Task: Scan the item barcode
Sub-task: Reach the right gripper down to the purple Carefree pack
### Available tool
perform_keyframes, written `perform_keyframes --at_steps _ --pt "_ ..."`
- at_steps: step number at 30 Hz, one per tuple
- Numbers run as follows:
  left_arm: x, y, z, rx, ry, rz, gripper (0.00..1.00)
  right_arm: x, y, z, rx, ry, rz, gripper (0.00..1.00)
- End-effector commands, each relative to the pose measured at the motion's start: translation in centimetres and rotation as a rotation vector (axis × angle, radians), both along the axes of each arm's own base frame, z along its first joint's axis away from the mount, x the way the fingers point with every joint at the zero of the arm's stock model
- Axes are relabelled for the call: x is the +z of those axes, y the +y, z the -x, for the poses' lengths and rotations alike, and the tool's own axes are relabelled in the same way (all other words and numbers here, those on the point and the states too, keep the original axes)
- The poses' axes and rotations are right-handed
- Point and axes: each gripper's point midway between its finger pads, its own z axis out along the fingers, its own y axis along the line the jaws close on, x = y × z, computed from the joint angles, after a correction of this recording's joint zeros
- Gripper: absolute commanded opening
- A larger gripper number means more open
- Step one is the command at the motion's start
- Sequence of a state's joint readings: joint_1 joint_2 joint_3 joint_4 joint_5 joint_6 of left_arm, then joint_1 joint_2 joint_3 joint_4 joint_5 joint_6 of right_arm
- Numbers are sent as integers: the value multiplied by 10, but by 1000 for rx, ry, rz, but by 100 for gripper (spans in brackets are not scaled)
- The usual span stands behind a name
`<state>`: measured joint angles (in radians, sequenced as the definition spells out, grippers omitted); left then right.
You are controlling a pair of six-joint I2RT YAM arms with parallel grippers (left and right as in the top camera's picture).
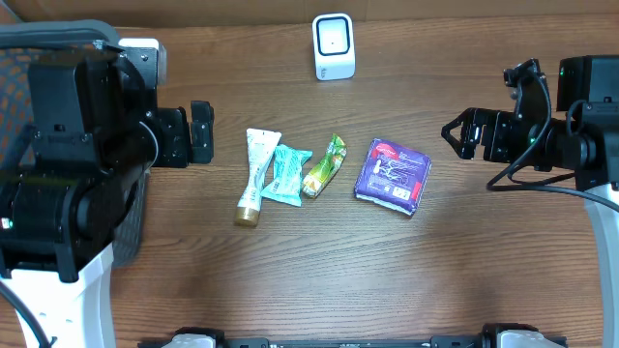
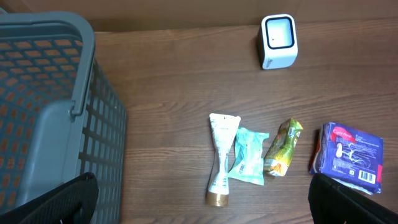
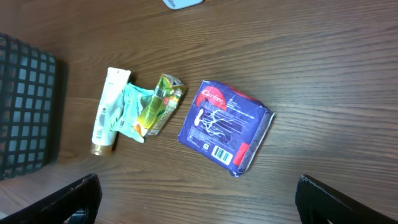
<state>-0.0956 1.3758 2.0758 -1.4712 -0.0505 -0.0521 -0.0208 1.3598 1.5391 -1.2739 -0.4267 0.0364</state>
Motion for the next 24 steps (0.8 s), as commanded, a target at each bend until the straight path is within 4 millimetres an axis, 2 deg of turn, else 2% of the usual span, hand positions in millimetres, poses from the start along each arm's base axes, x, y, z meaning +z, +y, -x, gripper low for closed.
perform_keyframes --at_steps 1,6,13,20,24 --pt "-2 5 -5 14 8 -17 100 5 -11 -5 -13 -36 68 100" --pt "-7 4 -11 13 26 -19 100 -3 -11 -7 42 -39 103 100" --pt "-13 4 -16 14 45 -21 100 -25 12 -13 115 30 92 99" --pt "-15 3 -18 13 54 -22 99 -31 1 -18 85 32 165 100" --pt "-15 3 -18 13 54 -22 100 -44 -3 -23 90 63 196 100"
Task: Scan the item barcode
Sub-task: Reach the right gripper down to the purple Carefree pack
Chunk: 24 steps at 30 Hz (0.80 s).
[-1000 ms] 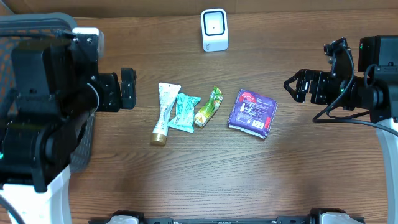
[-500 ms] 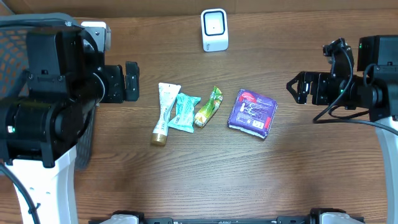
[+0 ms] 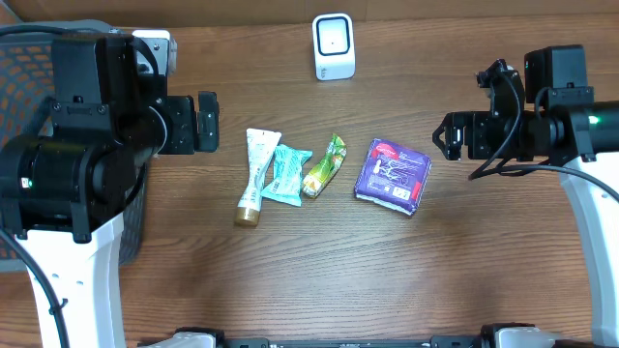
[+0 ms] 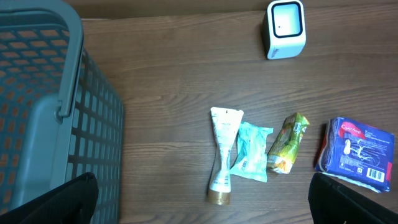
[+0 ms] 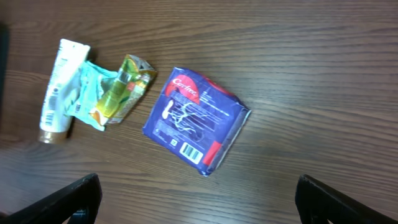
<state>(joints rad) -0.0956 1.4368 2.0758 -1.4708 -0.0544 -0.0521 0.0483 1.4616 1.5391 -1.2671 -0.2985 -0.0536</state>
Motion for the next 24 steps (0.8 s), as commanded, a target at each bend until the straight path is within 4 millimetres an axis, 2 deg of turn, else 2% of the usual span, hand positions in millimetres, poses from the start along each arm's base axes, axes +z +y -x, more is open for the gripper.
perform_keyframes --at_steps 1,8,15,20,24 --pt "2 4 -1 10 -6 -14 100 -9 -4 -8 11 9 44 100" --pt "2 4 -1 10 -6 -14 100 -19 2 -15 32 30 36 100" --pt "2 4 -1 10 -6 -13 99 -55 36 -38 135 58 51 100" --pt "2 4 -1 10 -6 -13 100 -89 66 -46 360 54 111 100" --pt "2 4 -1 10 -6 -13 100 -111 90 -43 499 59 135 100"
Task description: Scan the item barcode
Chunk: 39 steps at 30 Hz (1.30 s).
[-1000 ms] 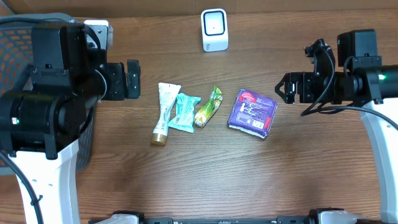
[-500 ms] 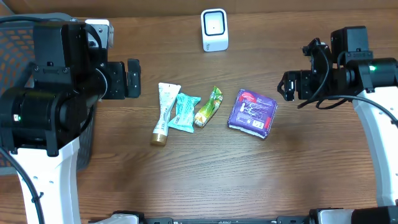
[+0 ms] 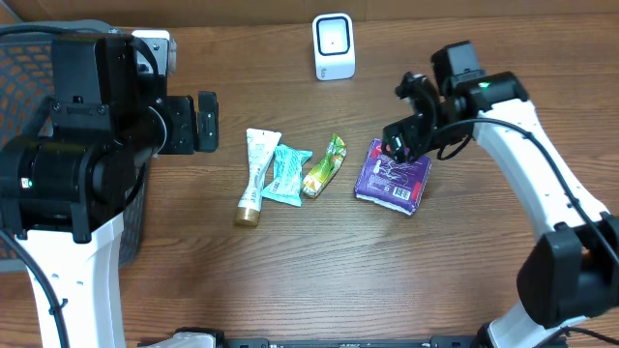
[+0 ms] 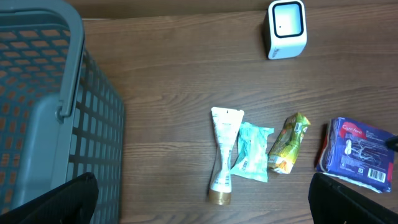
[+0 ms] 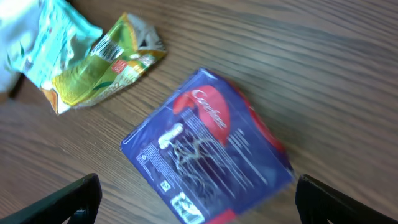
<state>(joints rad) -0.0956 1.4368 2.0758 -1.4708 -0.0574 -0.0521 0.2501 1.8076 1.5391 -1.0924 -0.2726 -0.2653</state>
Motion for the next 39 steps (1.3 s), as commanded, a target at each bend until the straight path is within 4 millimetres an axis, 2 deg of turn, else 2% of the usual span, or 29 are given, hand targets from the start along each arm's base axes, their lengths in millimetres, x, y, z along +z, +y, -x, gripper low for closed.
perform_keyframes --at_steps 1,4,6,11,17,20,25,29,34,39 --pt "2 4 -1 8 -6 -11 100 -8 20 2 147 -25 14 100" --pt "2 4 -1 8 -6 -11 100 -14 35 9 187 -9 15 100" --pt "2 4 -1 8 -6 -11 100 -16 40 10 200 -12 14 96" --pt "2 4 -1 8 -6 -11 100 -23 43 5 207 -41 8 95" --pt "2 4 -1 8 -6 -11 99 -43 47 -5 227 -110 -7 96" --pt "2 4 -1 8 -6 -11 100 -47 48 -9 217 -131 -14 96" --pt "2 4 -1 8 -6 -11 100 -54 42 -23 131 -172 -2 91" --pt "2 4 -1 8 -6 -11 100 -64 36 -24 107 -179 28 88" --pt "2 4 -1 8 -6 -11 100 -80 32 -26 47 -199 32 88" --pt "2 4 -1 8 -6 -11 100 -87 22 -29 -23 -204 71 86"
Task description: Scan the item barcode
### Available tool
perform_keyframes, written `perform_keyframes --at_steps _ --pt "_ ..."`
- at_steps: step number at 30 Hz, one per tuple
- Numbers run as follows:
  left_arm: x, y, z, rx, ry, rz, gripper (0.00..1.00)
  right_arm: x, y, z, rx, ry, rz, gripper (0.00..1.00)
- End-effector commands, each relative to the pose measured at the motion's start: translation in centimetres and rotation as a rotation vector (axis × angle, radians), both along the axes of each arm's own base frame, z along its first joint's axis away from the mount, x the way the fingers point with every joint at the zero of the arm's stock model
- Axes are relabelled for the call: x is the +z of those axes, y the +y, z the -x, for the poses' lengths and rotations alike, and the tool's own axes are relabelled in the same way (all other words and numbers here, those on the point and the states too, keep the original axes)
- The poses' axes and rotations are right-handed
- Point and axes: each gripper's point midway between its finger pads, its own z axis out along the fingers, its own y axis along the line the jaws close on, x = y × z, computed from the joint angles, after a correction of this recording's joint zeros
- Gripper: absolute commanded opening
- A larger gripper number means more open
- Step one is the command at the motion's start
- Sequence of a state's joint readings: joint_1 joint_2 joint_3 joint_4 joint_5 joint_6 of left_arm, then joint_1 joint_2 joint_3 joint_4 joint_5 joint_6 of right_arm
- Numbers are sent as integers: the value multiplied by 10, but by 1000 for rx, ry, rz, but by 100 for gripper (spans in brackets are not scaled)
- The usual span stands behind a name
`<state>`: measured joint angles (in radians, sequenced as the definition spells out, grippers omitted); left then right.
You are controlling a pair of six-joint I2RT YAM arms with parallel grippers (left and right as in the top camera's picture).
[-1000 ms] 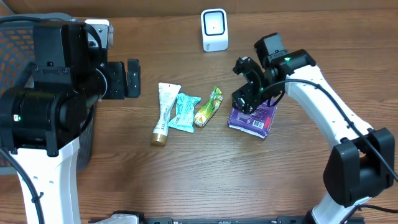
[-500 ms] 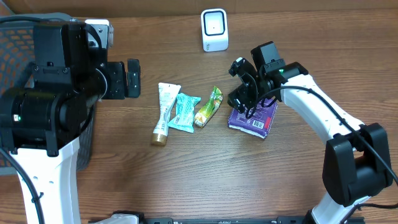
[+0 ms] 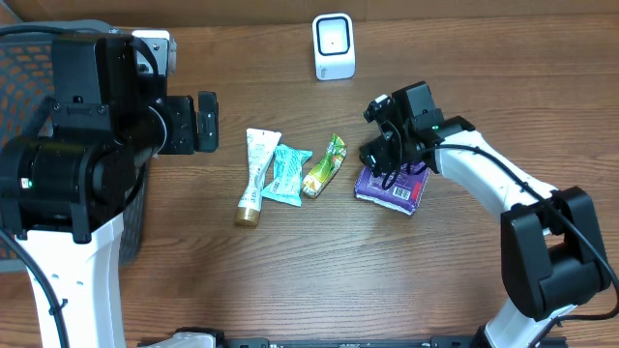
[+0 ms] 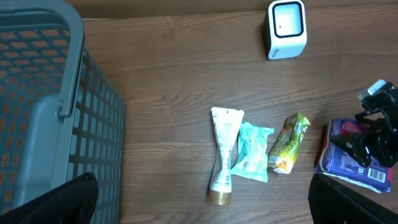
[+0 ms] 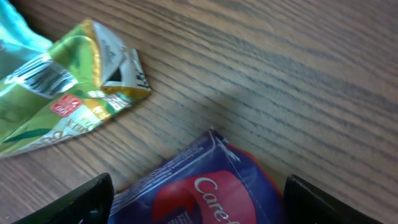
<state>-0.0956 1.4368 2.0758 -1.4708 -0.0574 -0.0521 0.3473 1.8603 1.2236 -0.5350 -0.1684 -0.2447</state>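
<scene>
A purple packet with a red label (image 3: pixel 398 188) lies flat on the table, right of the other items. My right gripper (image 3: pixel 385 158) is open and low over the packet's left end. In the right wrist view the packet (image 5: pixel 211 190) fills the space between the two dark fingertips (image 5: pixel 87 200), and I cannot tell whether they touch it. The white scanner (image 3: pixel 334 45) stands at the back centre. My left gripper (image 3: pixel 201 126) hangs open at the left, holding nothing.
A white tube (image 3: pixel 254 176), a teal sachet (image 3: pixel 287 174) and a green sachet (image 3: pixel 325 164) lie side by side left of the purple packet. A grey mesh basket (image 4: pixel 43 112) stands at the far left under the left arm.
My right gripper has moved left and lower, from the purple packet's upper edge to close over its left end. The left arm and all items have stayed put.
My right gripper first hung open far to the right of the items, then a little nearer. Later it was over the purple packet's upper edge, and now it is low on the packet. The left arm shifted slightly early on, then held still.
</scene>
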Motion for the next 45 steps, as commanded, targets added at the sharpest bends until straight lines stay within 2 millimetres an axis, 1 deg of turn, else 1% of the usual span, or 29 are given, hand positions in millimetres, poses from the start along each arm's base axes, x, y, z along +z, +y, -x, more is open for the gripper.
perform_keyframes --at_steps 1,3,5,7,8,9,12,14,17,19,20,21,23,24,25,26,27,28,31,34,37,38,41,45 --pt "2 4 -1 8 -6 -11 100 -6 -17 -6 -114 -10 52 85" --pt "2 4 -1 8 -6 -11 100 -5 -31 -14 -220 -28 85 85" --pt "2 4 -1 8 -6 -11 100 -5 -52 -22 -364 -41 113 87" --pt "2 4 -1 8 -6 -11 100 -4 -77 -27 -517 -40 121 90" --pt "2 4 -1 8 -6 -11 100 -5 -91 -28 -587 -27 116 91" --pt "2 4 -1 8 -6 -11 100 -6 -100 -28 -628 -15 110 91" --pt "2 4 -1 8 -6 -11 100 -11 -127 -21 -733 40 110 91" --pt "2 4 -1 8 -6 -11 100 -13 -139 -15 -790 75 111 91" --pt "2 4 -1 8 -6 -11 100 -14 -161 1 -909 166 123 91" --pt "2 4 -1 8 -6 -11 99 -11 -170 12 -947 247 111 92" --pt "2 4 -1 8 -6 -11 100 -6 -171 16 -946 296 80 94" --pt "2 4 -1 8 -6 -11 100 0 -165 16 -889 328 35 97" --pt "2 4 -1 8 -6 -11 100 16 -147 12 -693 356 -68 98" --pt "2 4 -1 8 -6 -11 100 21 -141 10 -635 355 -97 97" --pt "2 4 -1 8 -6 -11 100 32 -129 9 -501 340 -135 97" --pt "2 4 -1 8 -6 -11 100 37 -122 9 -395 321 -147 97" --pt "2 4 -1 8 -6 -11 100 39 -113 12 -275 299 -149 98" --pt "2 4 -1 8 -6 -11 100 37 -102 18 -157 283 -150 98" --pt "2 4 -1 8 -6 -11 99 27 -90 32 -7 276 -155 97" --pt "2 4 -1 8 -6 -11 100 14 -89 42 39 282 -159 96" --pt "2 4 -1 8 -6 -11 100 8 -89 43 38 274 -197 95" --pt "2 4 -1 8 -6 -11 100 5 -89 45 24 288 -210 91" --pt "2 4 -1 8 -6 -11 100 1 -96 44 -88 328 -209 83" --pt "2 4 -1 8 -6 -11 100 -3 -112 44 -293 402 -207 78"
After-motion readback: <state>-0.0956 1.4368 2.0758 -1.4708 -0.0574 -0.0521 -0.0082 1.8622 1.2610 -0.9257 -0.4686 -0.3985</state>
